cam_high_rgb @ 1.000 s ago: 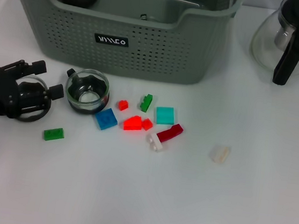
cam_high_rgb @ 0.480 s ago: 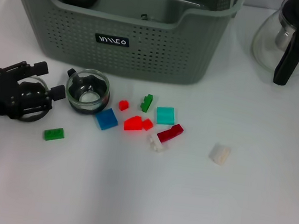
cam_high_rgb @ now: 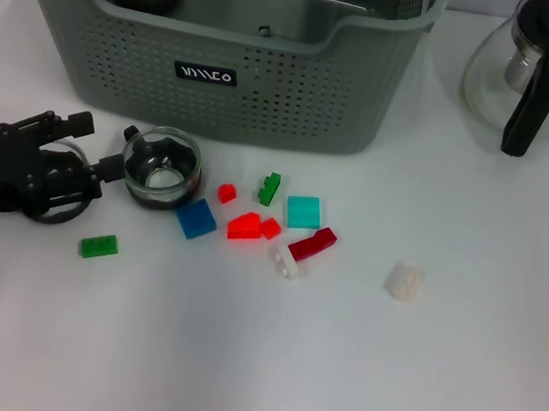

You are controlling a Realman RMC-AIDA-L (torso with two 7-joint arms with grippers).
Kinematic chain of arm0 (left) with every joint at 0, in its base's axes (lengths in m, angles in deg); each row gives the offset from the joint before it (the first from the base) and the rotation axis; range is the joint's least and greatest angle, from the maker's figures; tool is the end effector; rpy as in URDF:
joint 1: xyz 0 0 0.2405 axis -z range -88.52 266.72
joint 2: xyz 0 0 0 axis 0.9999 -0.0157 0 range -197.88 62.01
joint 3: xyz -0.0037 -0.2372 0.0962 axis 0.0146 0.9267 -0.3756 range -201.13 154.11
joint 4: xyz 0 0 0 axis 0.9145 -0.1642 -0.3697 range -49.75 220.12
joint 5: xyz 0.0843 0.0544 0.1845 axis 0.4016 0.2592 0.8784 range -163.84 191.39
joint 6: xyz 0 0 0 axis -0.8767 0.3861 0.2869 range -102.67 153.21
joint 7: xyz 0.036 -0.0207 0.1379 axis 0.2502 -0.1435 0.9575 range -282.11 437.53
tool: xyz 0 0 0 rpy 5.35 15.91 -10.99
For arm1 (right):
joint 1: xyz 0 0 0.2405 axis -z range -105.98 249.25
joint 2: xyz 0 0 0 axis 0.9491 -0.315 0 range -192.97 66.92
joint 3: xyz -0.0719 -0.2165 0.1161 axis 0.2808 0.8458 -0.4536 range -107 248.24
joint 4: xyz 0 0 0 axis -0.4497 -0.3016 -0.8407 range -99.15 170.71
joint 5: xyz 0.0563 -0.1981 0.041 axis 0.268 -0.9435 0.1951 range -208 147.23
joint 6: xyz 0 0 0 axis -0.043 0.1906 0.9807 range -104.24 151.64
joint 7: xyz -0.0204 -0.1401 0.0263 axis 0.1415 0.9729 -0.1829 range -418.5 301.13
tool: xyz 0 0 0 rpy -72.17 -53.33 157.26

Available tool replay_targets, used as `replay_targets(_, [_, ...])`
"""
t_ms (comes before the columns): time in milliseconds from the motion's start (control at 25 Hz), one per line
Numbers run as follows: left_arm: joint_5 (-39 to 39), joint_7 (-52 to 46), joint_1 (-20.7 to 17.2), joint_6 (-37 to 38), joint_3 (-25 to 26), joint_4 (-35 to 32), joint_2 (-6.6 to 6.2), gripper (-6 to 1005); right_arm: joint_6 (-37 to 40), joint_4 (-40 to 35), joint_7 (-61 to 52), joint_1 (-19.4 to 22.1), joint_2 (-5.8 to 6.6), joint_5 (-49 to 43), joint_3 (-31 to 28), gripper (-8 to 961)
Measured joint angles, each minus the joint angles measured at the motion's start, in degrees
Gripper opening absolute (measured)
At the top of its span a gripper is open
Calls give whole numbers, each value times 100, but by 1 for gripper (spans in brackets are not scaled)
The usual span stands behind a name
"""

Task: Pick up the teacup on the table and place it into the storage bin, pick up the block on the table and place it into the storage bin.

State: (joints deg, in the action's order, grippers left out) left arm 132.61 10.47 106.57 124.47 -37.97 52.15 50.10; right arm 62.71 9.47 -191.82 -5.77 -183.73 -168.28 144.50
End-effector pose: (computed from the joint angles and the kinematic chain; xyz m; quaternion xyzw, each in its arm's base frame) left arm -0.3448 0.2466 0.0395 -0.8679 -0.2816 -0.3222 0.2522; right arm 0.0099 0.4852 -0.0832 -0.9460 0.1377 0.0021 0.2935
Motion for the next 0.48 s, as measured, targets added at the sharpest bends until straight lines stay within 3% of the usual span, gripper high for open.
replay_targets(480, [0, 0, 45, -125, -49, 62, 0, 840, -130, 344, 16, 128, -5, 1, 184, 57])
